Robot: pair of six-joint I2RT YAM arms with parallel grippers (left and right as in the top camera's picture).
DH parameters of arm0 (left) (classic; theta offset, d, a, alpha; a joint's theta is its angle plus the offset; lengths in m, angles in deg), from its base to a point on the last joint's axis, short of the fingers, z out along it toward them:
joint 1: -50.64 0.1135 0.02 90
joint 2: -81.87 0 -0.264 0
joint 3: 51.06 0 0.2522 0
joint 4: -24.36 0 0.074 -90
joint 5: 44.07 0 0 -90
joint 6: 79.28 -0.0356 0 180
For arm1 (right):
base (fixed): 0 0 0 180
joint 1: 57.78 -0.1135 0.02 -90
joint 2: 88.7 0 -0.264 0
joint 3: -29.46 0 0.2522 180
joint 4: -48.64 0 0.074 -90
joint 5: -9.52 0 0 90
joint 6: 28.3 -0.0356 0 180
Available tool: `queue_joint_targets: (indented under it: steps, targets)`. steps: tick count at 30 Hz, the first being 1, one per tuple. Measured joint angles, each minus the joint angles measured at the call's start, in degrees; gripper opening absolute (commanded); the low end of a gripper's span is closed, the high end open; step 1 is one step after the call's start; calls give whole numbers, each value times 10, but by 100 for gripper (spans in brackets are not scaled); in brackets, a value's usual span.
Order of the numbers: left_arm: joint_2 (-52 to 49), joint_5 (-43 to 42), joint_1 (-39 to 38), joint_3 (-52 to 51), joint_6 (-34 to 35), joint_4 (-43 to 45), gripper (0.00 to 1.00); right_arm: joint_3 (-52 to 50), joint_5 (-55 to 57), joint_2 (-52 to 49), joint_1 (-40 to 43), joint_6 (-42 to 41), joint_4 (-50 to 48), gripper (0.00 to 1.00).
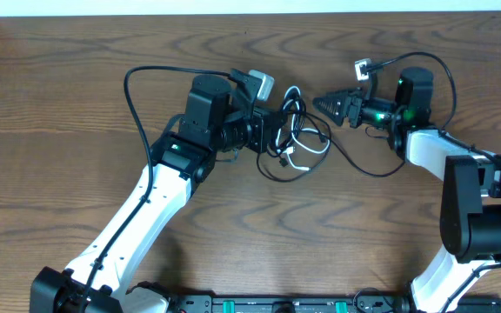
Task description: Untangle cables
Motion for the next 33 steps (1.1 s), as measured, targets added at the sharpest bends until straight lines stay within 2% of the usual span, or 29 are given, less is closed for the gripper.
queue_joint_targets:
  steps: [4,11,18,25,26,30,33]
  targets:
    - [0,16,0,0,45,3,8,23,42,21,-2,34,117,71]
    - [0,28,0,0,77,6,8,32,108,159,-12,121,290,73]
    - [0,28,0,0,109,12,8,38,201,195,-88,144,354,68]
    - [0,10,0,0,117,33,8,38,358,189,-172,101,363,66]
    - [0,4,0,0,117,36,8,38,377,189,-180,96,363,64]
    - [0,-14,0,0,118,35,8,38,465,182,-212,60,364,44]
    - [0,-32,0,0,117,36,8,39,550,169,-220,13,388,38]
